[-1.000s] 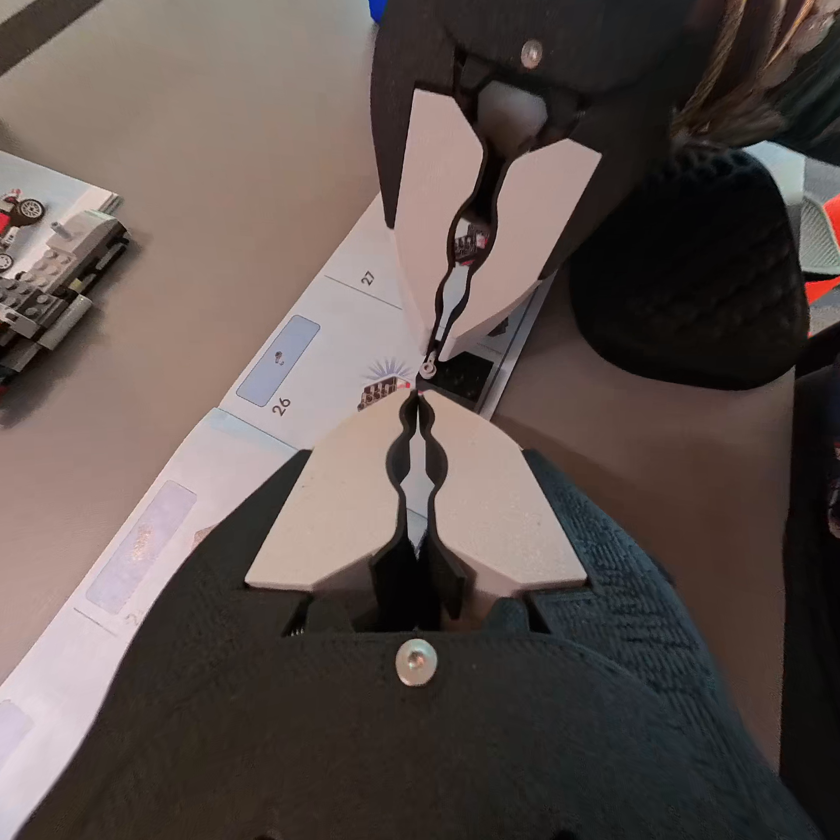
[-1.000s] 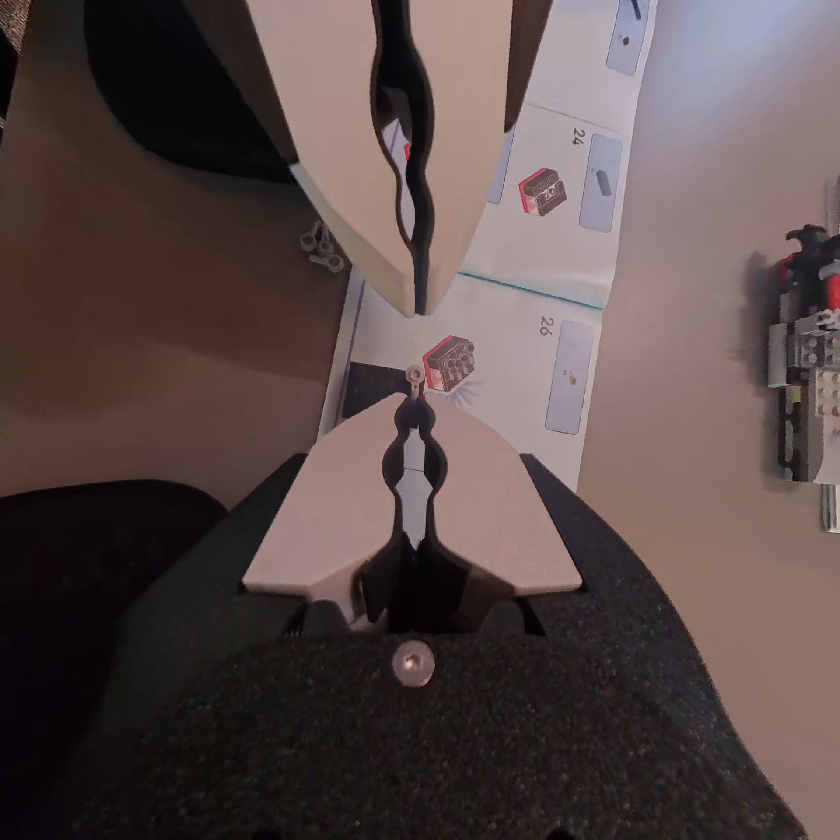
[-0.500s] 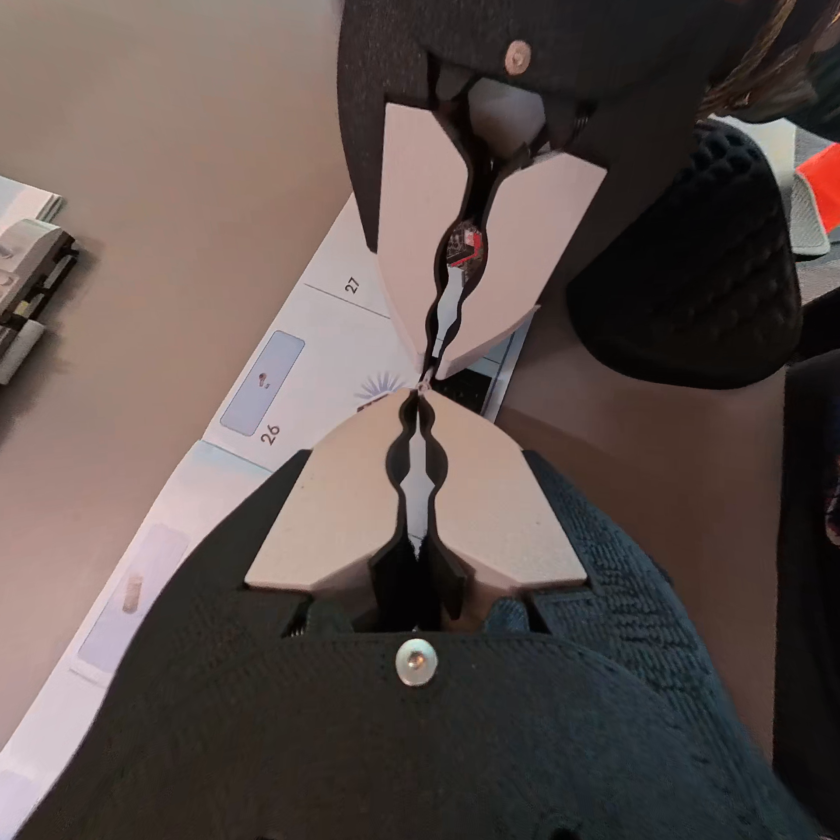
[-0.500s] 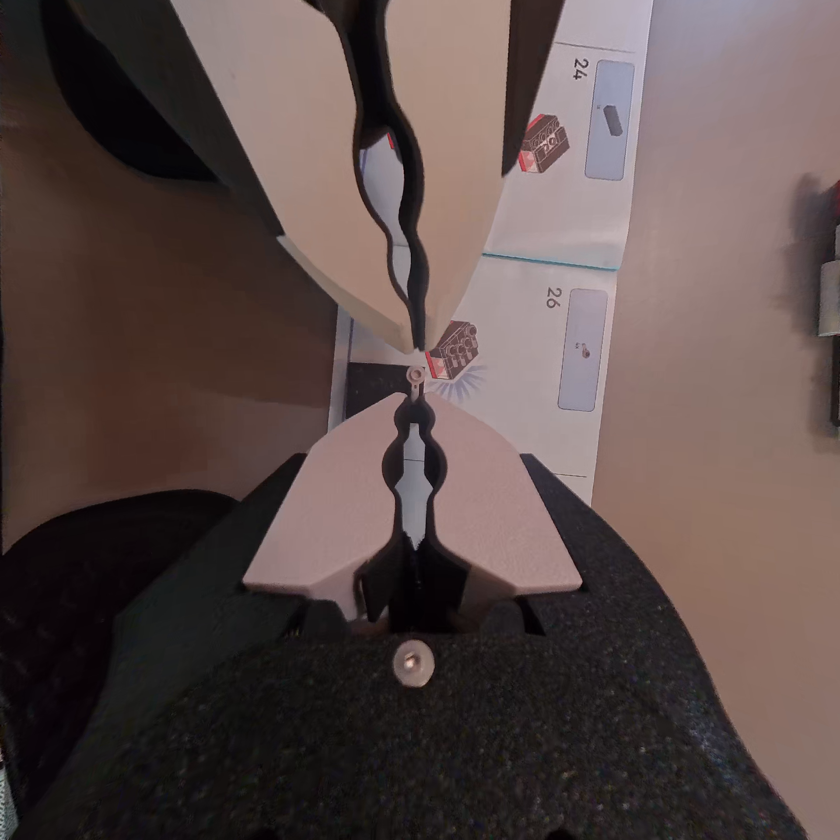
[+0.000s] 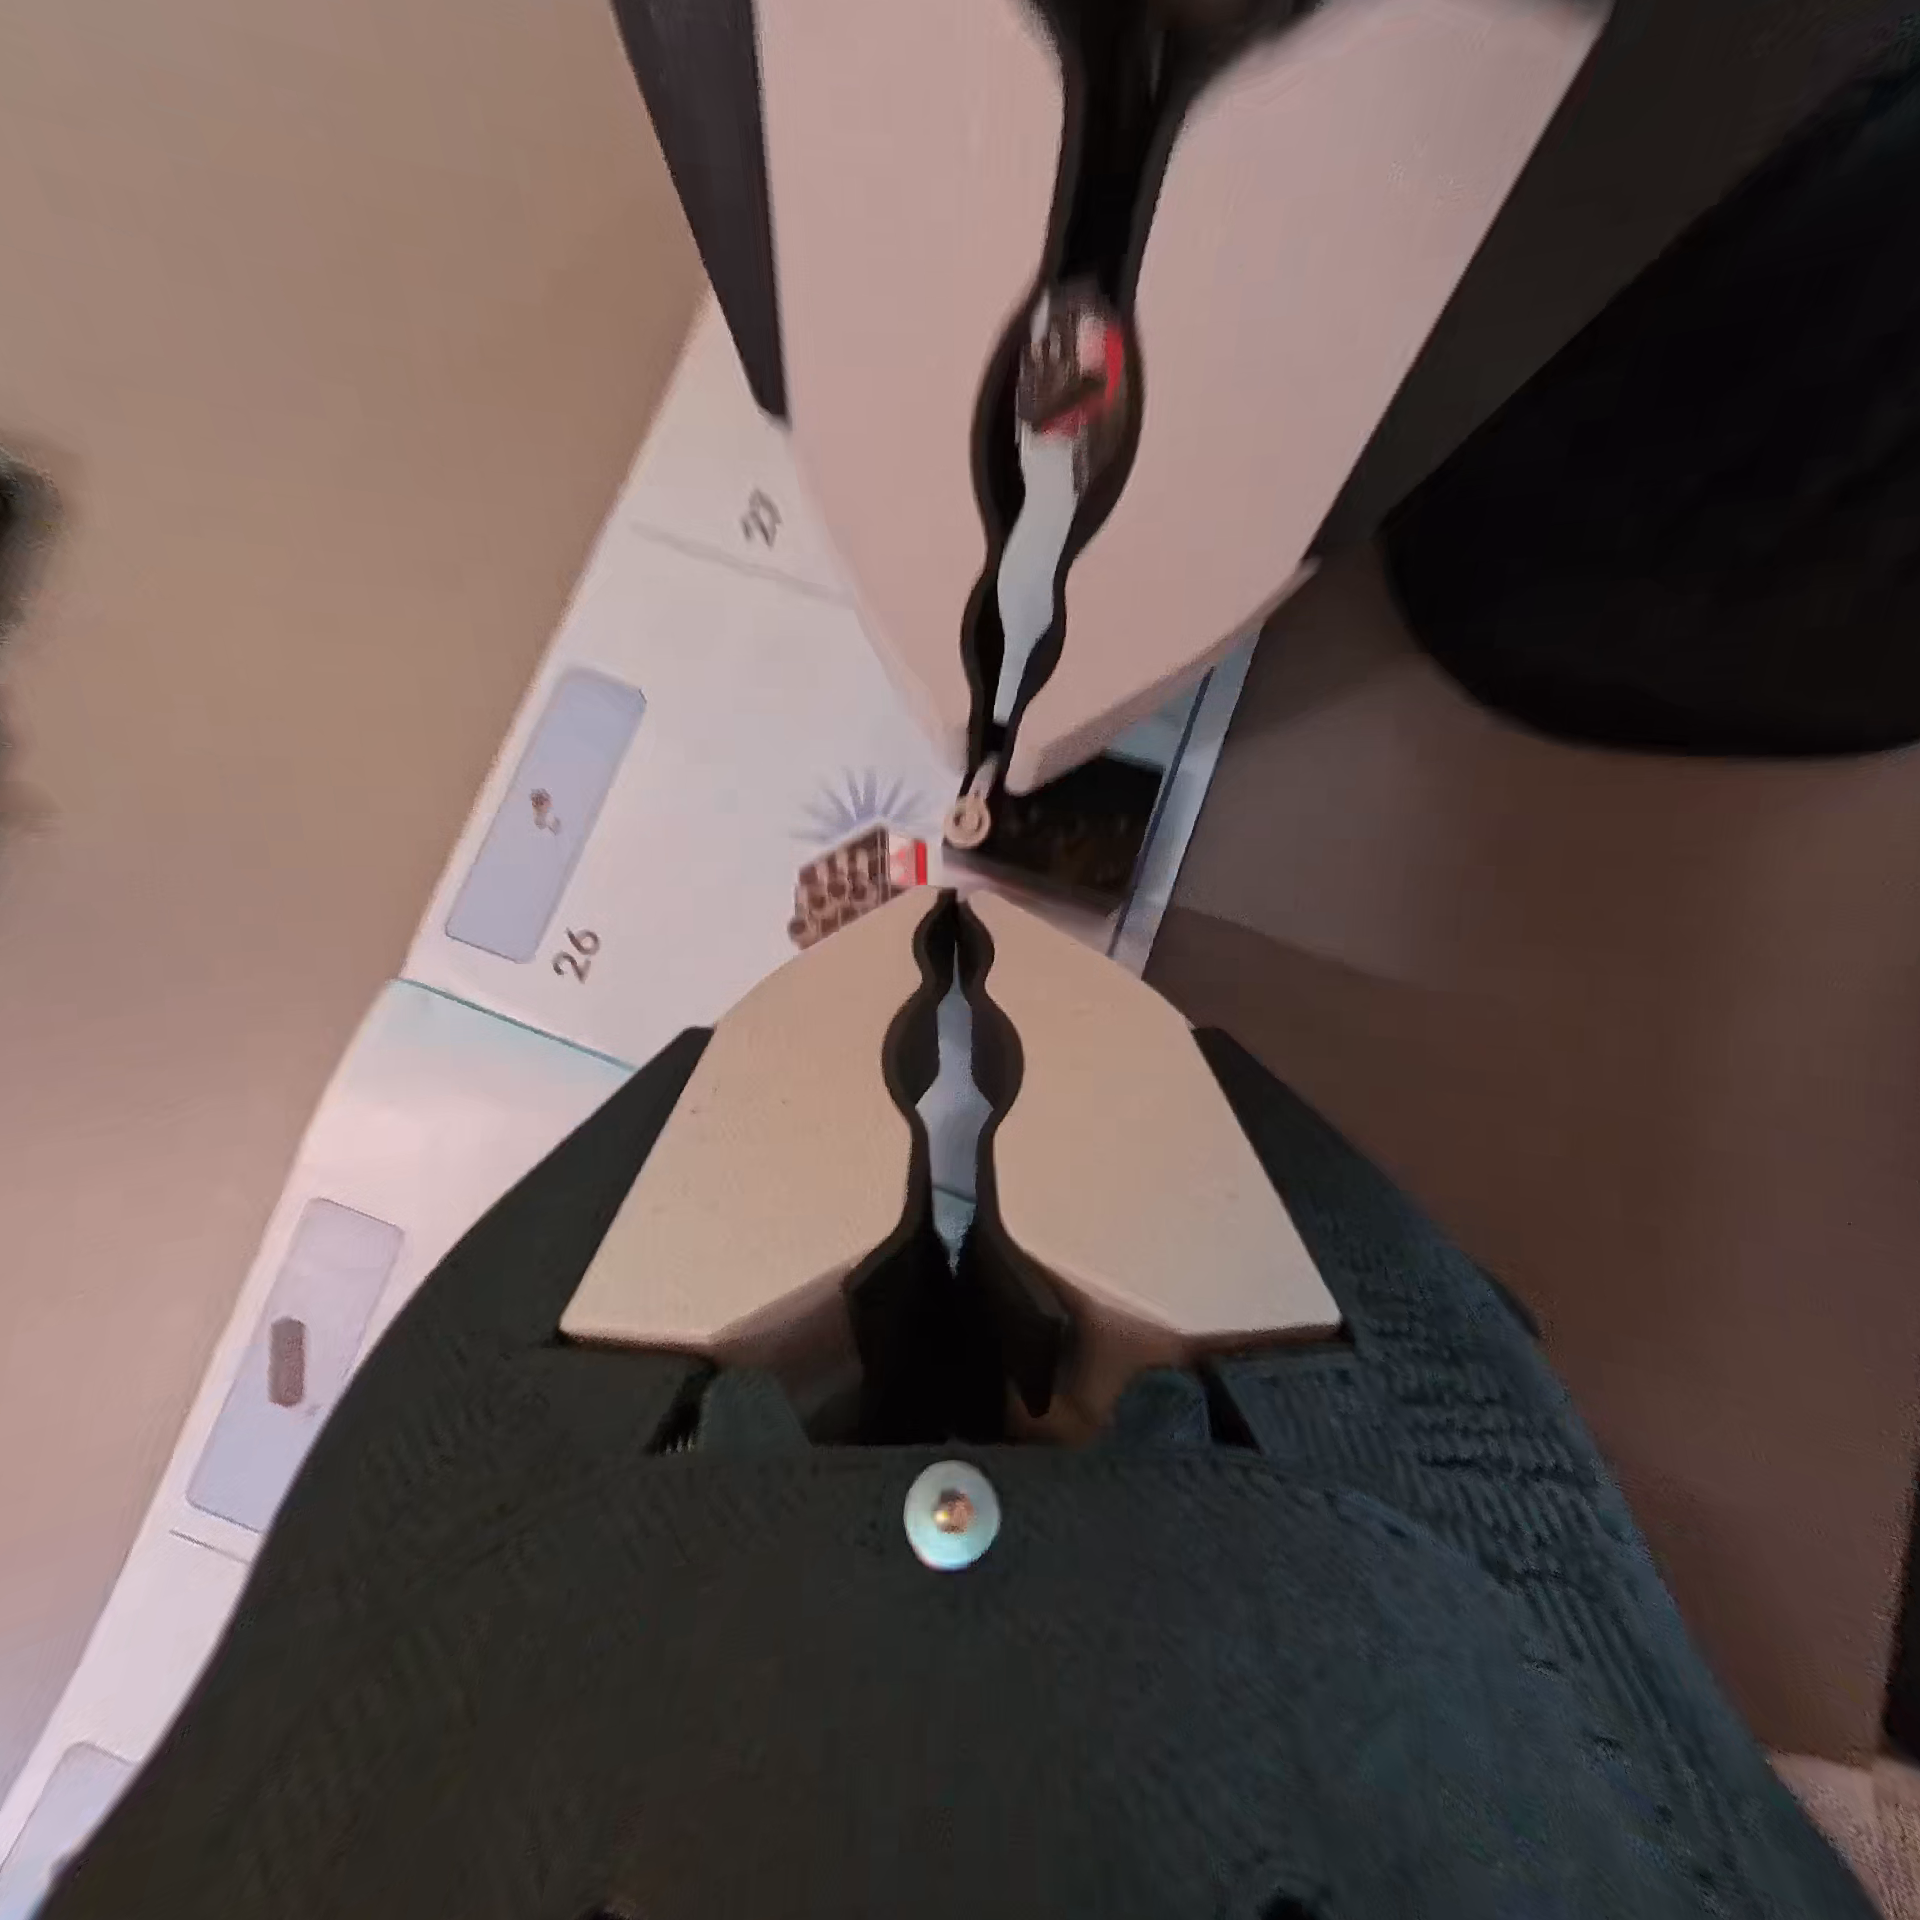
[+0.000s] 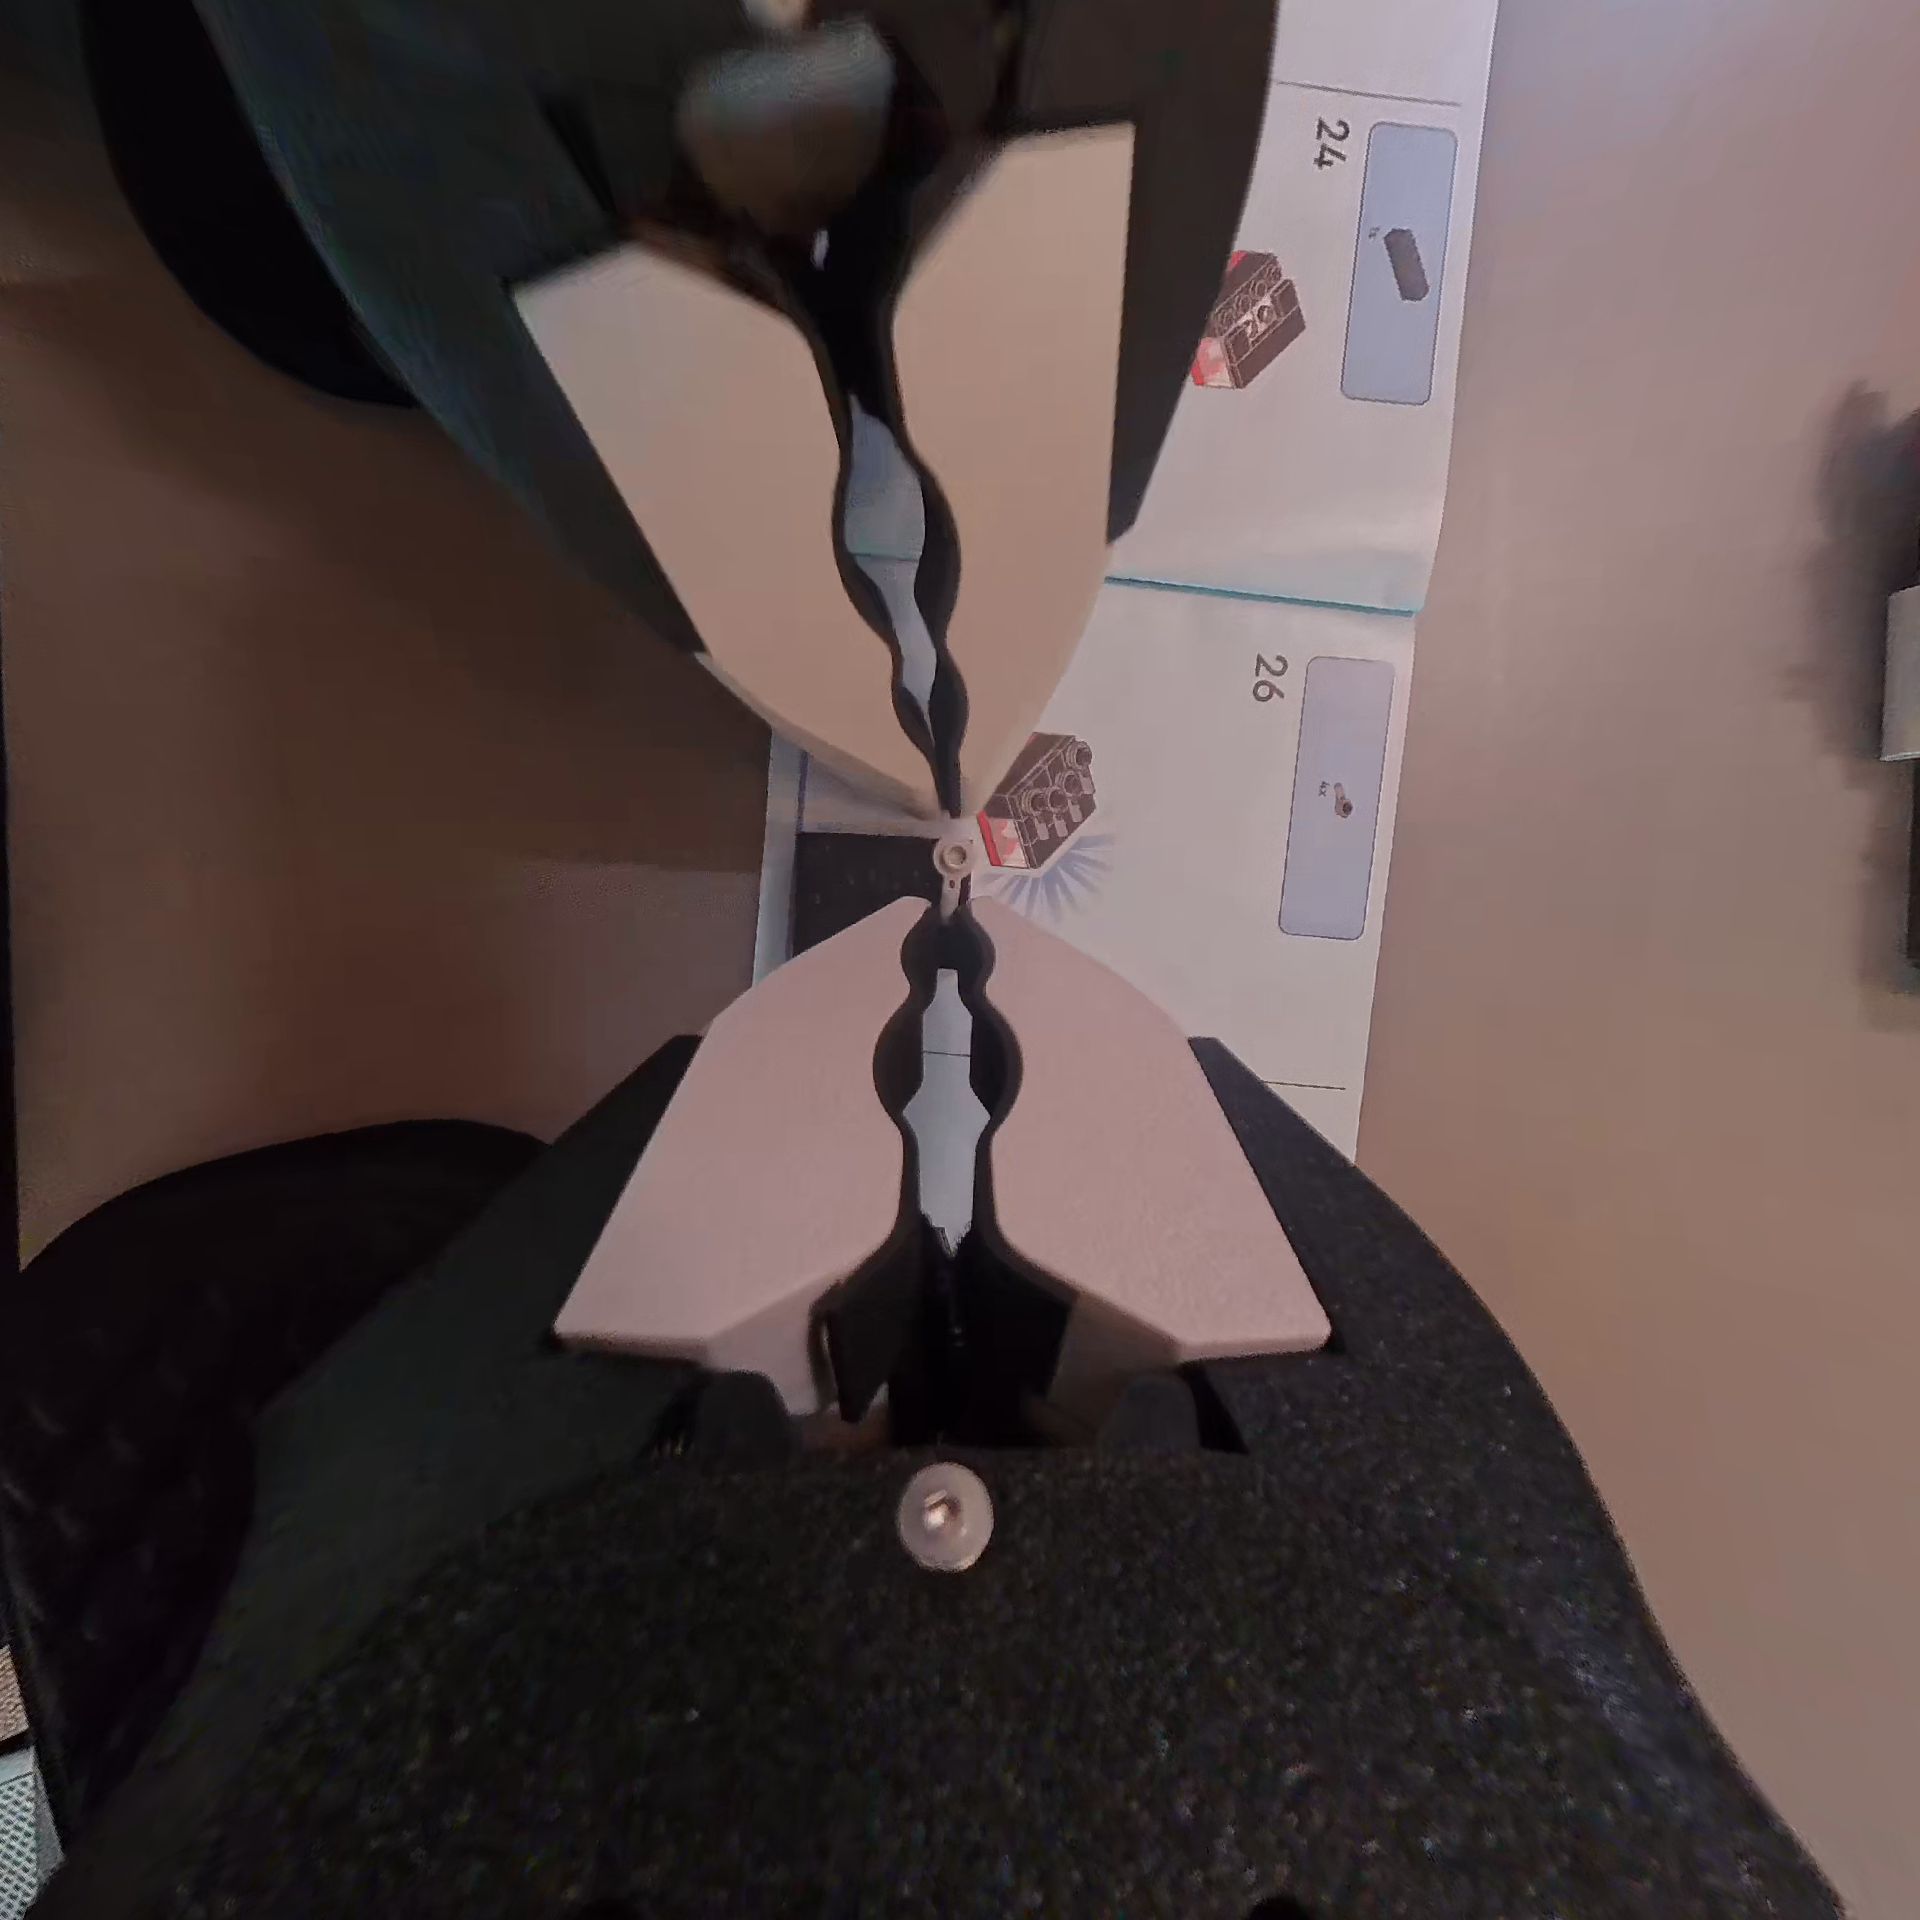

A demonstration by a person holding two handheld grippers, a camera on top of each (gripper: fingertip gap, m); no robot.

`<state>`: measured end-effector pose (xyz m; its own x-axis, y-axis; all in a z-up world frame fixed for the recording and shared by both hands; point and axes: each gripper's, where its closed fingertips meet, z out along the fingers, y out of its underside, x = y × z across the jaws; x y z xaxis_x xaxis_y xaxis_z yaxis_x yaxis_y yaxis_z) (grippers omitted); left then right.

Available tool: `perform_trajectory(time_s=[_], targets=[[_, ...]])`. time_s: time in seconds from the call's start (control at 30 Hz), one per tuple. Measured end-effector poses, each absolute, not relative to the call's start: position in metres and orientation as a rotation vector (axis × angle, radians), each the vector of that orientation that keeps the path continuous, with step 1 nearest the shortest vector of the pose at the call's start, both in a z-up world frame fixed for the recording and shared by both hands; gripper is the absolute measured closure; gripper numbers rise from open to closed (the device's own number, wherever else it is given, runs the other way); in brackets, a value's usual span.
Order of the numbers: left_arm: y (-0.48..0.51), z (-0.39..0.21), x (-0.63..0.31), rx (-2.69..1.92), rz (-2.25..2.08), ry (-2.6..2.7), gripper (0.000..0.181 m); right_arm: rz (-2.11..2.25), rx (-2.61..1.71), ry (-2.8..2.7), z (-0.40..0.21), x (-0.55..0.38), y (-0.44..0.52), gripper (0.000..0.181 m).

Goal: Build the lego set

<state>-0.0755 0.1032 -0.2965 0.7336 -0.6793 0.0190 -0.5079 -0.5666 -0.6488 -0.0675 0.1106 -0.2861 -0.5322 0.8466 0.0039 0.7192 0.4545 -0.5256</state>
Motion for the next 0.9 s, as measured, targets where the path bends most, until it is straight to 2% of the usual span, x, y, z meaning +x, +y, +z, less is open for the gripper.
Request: perform_trajectory(time_s=[0.27,0.47,0.9], targets=[[0.107,-0.261,-0.079,-2.172,-0.438,0.774,0.181,0.705,-1.361,-2.444,-0.286,-0.067,0.110,0.178],[0.109,-0.280,-0.066,-2.200,-0.394,0.852,0.181,0.705,-1.360,-2.445,-0.286,-0.067,0.110,0.178],[0.108,-0.282,-0.066,-2.241,-0.404,0.754,0.180,0.678,-1.345,-2.469,-0.287,-0.067,0.110,0.178]])
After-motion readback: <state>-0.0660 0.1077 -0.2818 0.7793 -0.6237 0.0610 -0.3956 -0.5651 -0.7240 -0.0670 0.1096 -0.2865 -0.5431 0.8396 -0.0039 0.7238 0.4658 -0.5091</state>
